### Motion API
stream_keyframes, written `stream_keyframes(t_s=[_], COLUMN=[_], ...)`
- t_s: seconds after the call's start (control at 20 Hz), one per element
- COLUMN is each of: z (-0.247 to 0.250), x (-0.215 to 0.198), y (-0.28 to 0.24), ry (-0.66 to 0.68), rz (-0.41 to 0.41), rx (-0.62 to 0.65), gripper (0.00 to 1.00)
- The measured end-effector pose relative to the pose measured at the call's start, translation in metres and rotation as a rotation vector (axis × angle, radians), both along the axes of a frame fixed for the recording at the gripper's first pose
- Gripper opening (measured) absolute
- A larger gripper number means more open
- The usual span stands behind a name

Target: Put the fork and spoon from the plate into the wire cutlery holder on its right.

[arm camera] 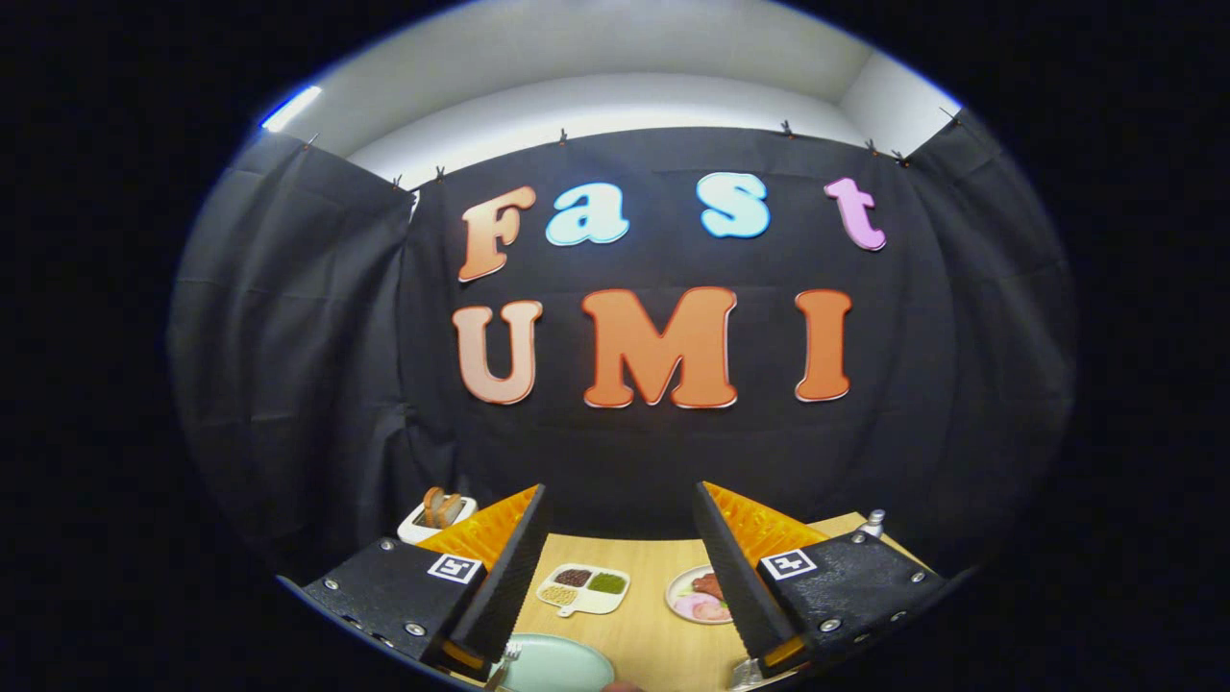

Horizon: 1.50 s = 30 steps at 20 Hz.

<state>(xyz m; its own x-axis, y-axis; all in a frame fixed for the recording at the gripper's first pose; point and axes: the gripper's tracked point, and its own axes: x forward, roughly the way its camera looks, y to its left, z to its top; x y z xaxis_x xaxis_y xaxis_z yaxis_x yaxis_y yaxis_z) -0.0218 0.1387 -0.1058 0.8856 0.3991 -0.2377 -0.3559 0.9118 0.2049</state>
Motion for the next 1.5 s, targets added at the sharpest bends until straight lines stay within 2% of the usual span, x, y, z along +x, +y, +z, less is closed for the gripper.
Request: stream_keyframes(t_s=[0.3, 0.5, 0.65, 0.8, 1.1, 1.35, 1.5], z=[-0.053, -0.125, -0.182, -0.224, -0.298, -0.335, -0.349], x=[-0.028, -0.072, -0.107, -0.134, -0.176, -0.205, -0.204], y=[0.089, 0.121, 0.127, 0.127, 0.139, 0.137, 0.137], ry=[0.153, 0.423, 0.645, 0.809, 1.064, 1.204, 1.219], rz=[0.139, 0.271, 0.317, 0.355, 0.416, 0.451, 0.428], rx=[-0.019, -0.088, -0.176, -0.259, -0.390, -0.487, -0.550], gripper=[0.90, 0.90, 0.90, 0.88, 0.78, 0.56, 0.44])
